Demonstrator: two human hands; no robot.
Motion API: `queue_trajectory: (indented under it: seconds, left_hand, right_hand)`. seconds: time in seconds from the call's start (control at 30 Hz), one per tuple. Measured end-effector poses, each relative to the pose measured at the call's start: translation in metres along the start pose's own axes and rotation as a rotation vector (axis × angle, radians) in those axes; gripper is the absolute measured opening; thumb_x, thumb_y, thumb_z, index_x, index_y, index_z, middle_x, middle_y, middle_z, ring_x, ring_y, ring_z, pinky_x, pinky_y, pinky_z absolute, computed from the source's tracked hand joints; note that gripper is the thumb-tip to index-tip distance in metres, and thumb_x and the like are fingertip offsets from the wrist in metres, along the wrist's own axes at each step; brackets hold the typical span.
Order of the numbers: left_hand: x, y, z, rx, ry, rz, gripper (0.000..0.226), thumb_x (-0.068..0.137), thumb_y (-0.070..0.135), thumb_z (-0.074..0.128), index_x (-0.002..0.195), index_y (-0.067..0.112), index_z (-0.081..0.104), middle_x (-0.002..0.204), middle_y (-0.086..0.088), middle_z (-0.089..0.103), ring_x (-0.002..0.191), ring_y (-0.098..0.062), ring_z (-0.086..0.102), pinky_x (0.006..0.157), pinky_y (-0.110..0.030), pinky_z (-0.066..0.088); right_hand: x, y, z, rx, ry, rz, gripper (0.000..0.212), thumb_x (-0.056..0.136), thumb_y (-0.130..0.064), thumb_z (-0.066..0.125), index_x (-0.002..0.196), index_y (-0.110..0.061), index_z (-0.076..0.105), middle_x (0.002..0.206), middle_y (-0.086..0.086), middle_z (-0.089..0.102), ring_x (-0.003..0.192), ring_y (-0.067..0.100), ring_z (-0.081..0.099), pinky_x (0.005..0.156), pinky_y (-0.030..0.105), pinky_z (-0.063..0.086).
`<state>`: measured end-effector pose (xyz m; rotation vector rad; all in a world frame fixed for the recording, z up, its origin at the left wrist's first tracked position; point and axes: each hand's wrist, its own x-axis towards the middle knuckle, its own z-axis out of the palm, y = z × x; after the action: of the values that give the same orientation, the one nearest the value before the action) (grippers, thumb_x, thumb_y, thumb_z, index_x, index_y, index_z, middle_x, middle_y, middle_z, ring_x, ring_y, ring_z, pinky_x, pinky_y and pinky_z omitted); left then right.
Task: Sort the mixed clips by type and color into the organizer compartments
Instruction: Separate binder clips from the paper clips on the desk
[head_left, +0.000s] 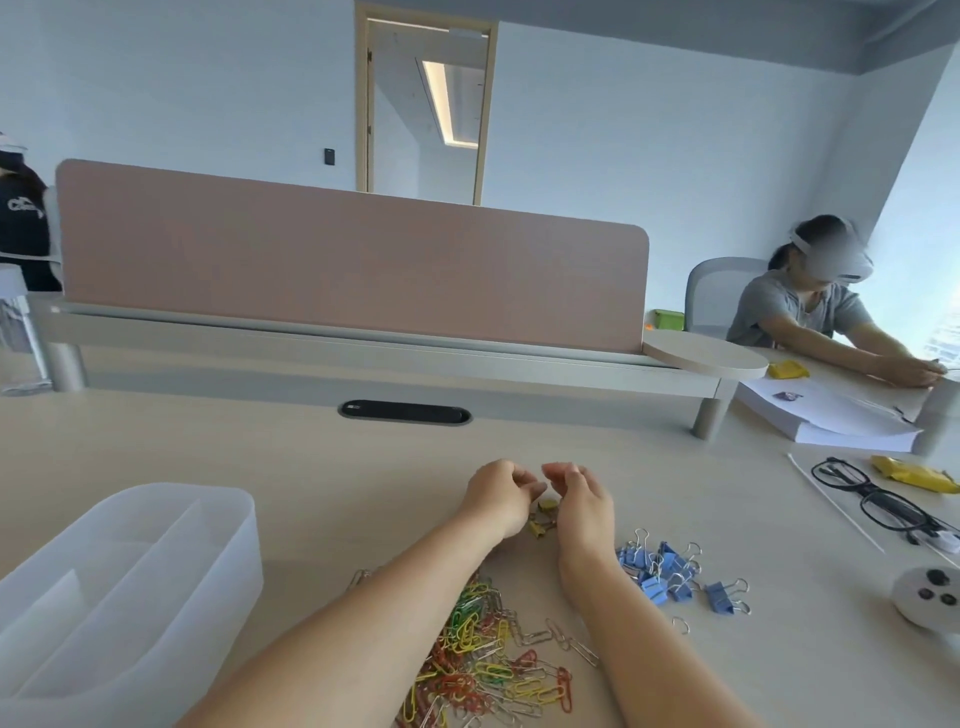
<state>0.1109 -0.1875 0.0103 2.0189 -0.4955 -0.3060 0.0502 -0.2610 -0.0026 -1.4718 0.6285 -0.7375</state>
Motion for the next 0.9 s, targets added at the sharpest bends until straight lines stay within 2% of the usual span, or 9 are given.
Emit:
queue_trajectory:
  seconds: [0.07, 0.13, 0.27, 0.33, 0.43, 0.53, 0.67, 0.77, 0.9]
  left_hand:
    - [0.0, 0.001, 0.002, -0.032, -0.019, -0.002, 0.018, 0.095, 0.028, 0.061, 0.108, 0.017, 0.066, 0.111, -0.001, 0.066, 0.093, -0.016, 0.057, 0.078, -0.024, 0.041]
    - [-0.001, 0.002, 0.004, -0.083, -0.018, -0.018, 0.015, 0.095, 0.026, 0.06, 0.106, 0.019, 0.067, 0.11, -0.001, 0.066, 0.097, -0.017, 0.059, 0.079, -0.024, 0.042]
    - [0.002, 0.004, 0.005, -0.238, 0.017, -0.072, 0.01, 0.095, 0.019, 0.06, 0.102, 0.018, 0.067, 0.101, 0.0, 0.067, 0.086, -0.013, 0.061, 0.073, -0.024, 0.046]
    - [0.001, 0.006, 0.006, -0.328, 0.037, -0.091, 0.012, 0.095, 0.015, 0.058, 0.102, 0.017, 0.068, 0.093, 0.003, 0.066, 0.074, -0.007, 0.057, 0.064, -0.02, 0.044]
    - [0.0, 0.008, 0.009, -0.418, 0.062, -0.1, 0.016, 0.098, 0.019, 0.054, 0.104, 0.018, 0.068, 0.088, 0.007, 0.062, 0.069, -0.004, 0.052, 0.061, -0.018, 0.041]
    - [-0.001, 0.009, 0.01, -0.486, 0.046, -0.111, 0.023, 0.101, 0.024, 0.047, 0.103, 0.02, 0.069, 0.097, 0.005, 0.062, 0.077, -0.008, 0.053, 0.069, -0.024, 0.042]
    - [-0.002, 0.011, 0.009, -0.6, 0.02, -0.124, 0.03, 0.103, 0.026, 0.041, 0.099, 0.018, 0.07, 0.107, 0.005, 0.065, 0.102, -0.017, 0.054, 0.093, -0.031, 0.041]
    - [-0.004, 0.011, 0.009, -0.701, -0.006, -0.121, 0.035, 0.103, 0.029, 0.04, 0.092, 0.022, 0.072, 0.111, 0.006, 0.069, 0.1, -0.015, 0.059, 0.107, -0.039, 0.035]
    - [-0.006, 0.01, 0.003, -0.779, -0.007, -0.099, 0.042, 0.104, 0.028, 0.036, 0.088, 0.023, 0.074, 0.101, 0.005, 0.074, 0.1, -0.016, 0.065, 0.113, -0.042, 0.027]
  right_hand:
    - [0.0, 0.001, 0.001, 0.065, 0.011, 0.015, 0.039, 0.104, -0.025, 0.034, 0.092, -0.015, 0.07, 0.101, -0.001, 0.069, 0.106, 0.013, 0.061, 0.094, 0.039, 0.048]
    - [-0.001, 0.002, 0.001, 0.112, 0.011, 0.044, 0.04, 0.104, -0.029, 0.035, 0.093, -0.016, 0.071, 0.104, 0.0, 0.07, 0.11, 0.015, 0.061, 0.097, 0.043, 0.047]
    - [-0.002, 0.0, 0.0, 0.15, -0.01, 0.038, 0.039, 0.104, -0.031, 0.033, 0.103, -0.019, 0.07, 0.118, -0.002, 0.064, 0.114, 0.012, 0.053, 0.081, 0.026, 0.039]
    - [-0.001, 0.0, 0.0, 0.151, -0.011, 0.03, 0.038, 0.105, -0.029, 0.031, 0.105, -0.021, 0.068, 0.121, -0.002, 0.061, 0.114, 0.012, 0.05, 0.084, 0.025, 0.036]
    - [0.0, 0.002, -0.001, 0.16, -0.008, 0.019, 0.039, 0.106, -0.027, 0.028, 0.101, -0.022, 0.067, 0.122, 0.001, 0.06, 0.118, 0.014, 0.048, 0.092, 0.028, 0.033]
    - [0.0, 0.002, -0.001, 0.174, -0.001, 0.019, 0.042, 0.106, -0.028, 0.027, 0.096, -0.022, 0.067, 0.119, 0.001, 0.062, 0.118, 0.015, 0.05, 0.096, 0.029, 0.035]
    - [-0.001, 0.002, -0.002, 0.19, 0.012, 0.035, 0.044, 0.107, -0.029, 0.027, 0.093, -0.021, 0.068, 0.117, 0.0, 0.064, 0.118, 0.014, 0.053, 0.103, 0.032, 0.036]
    - [0.002, 0.001, -0.002, 0.212, 0.025, 0.076, 0.043, 0.106, -0.032, 0.028, 0.096, -0.021, 0.068, 0.121, 0.0, 0.064, 0.12, 0.015, 0.052, 0.105, 0.035, 0.036]
    - [0.001, -0.004, -0.005, 0.255, -0.01, 0.072, 0.038, 0.105, -0.036, 0.03, 0.112, -0.025, 0.066, 0.135, -0.006, 0.057, 0.108, 0.006, 0.049, 0.1, 0.032, 0.032]
